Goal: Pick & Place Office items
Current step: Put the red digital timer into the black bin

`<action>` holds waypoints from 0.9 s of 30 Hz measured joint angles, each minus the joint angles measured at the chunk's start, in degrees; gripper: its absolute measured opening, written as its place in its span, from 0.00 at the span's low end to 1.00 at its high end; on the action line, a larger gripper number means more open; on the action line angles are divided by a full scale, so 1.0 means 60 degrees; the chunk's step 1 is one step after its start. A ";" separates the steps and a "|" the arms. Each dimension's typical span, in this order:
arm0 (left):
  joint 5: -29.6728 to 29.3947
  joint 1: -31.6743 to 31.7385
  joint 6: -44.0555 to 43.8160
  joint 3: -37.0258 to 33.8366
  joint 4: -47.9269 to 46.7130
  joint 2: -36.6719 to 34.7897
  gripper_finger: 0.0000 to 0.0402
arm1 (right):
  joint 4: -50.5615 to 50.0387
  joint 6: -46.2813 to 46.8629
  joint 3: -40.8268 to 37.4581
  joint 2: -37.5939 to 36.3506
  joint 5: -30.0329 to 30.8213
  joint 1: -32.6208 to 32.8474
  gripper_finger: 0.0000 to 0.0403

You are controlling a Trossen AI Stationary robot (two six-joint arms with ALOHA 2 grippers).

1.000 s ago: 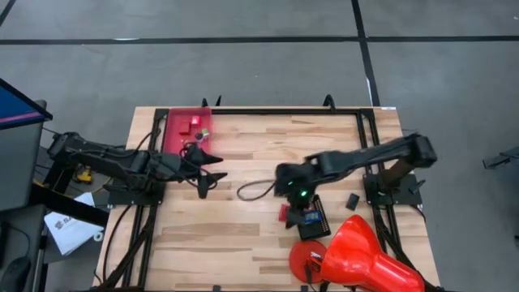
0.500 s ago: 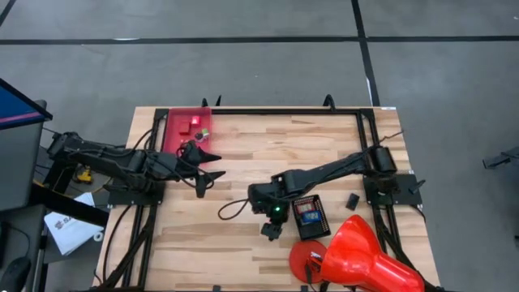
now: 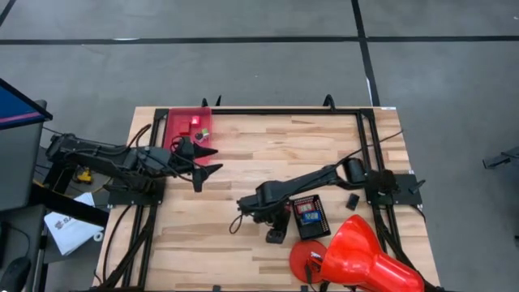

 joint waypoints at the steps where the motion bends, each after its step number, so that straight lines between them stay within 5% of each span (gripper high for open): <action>1: 0.0002 0.0023 0.0011 -0.0017 -0.0004 -0.0050 0.64 | -0.0293 -0.0293 0.0262 0.0192 0.0167 0.0003 0.49; 11: -0.0170 0.0098 0.0029 -0.0006 0.0363 -0.0074 0.64 | -0.1208 -0.1386 0.1793 0.1307 0.0566 -0.0022 0.49; 27: -0.0176 0.0098 0.0026 -0.0006 0.0496 -0.0074 0.64 | -0.1476 -0.2057 0.1731 0.1360 0.2714 -0.0359 0.49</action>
